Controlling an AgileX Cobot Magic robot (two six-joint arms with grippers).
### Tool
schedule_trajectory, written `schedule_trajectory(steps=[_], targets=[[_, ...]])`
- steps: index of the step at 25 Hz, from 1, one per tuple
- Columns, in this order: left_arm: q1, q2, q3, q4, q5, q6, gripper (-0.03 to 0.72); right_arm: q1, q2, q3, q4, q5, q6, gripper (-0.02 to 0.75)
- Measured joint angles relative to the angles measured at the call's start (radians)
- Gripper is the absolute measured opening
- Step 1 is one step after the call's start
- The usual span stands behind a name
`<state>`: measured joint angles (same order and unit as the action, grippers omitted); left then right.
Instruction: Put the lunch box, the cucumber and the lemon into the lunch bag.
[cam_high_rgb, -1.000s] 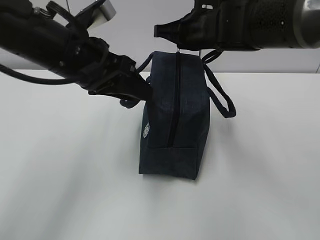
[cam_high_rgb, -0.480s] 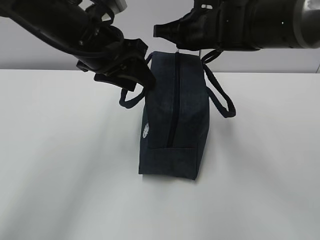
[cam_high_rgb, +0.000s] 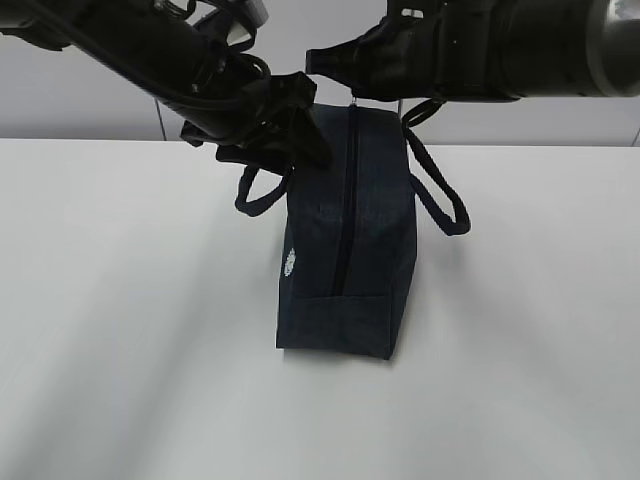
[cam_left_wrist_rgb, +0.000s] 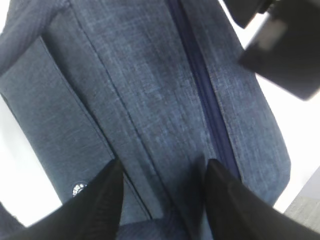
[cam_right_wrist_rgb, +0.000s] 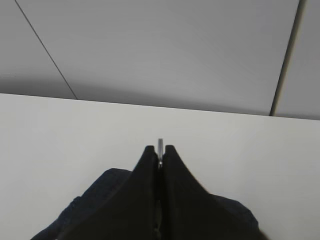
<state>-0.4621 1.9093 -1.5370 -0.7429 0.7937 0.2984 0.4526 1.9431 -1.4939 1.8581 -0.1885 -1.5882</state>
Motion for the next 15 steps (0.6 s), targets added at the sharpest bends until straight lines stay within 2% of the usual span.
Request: schedule_trajectory(steps=[5, 7, 10, 12, 15], targets=[[0.000, 0.038, 0.000, -0.039, -0.010, 0.000, 0.337, 0.000, 0.000, 0.000, 0.000, 0.000, 0.000, 0.000], [0.000, 0.054, 0.000, -0.050, -0.021, 0.009, 0.265, 0.000, 0.000, 0.000, 0.000, 0.002, 0.000, 0.000], [0.000, 0.063, 0.000, -0.055, -0.032, 0.041, 0.078, 0.000, 0.000, 0.000, 0.000, 0.002, 0.000, 0.000], [0.000, 0.063, 0.000, -0.055, -0.032, 0.066, 0.026, 0.000, 0.000, 0.000, 0.000, 0.002, 0.000, 0.000], [0.000, 0.065, 0.000, -0.048, -0.023, 0.096, 0.010, 0.000, 0.000, 0.000, 0.000, 0.002, -0.002, 0.000]])
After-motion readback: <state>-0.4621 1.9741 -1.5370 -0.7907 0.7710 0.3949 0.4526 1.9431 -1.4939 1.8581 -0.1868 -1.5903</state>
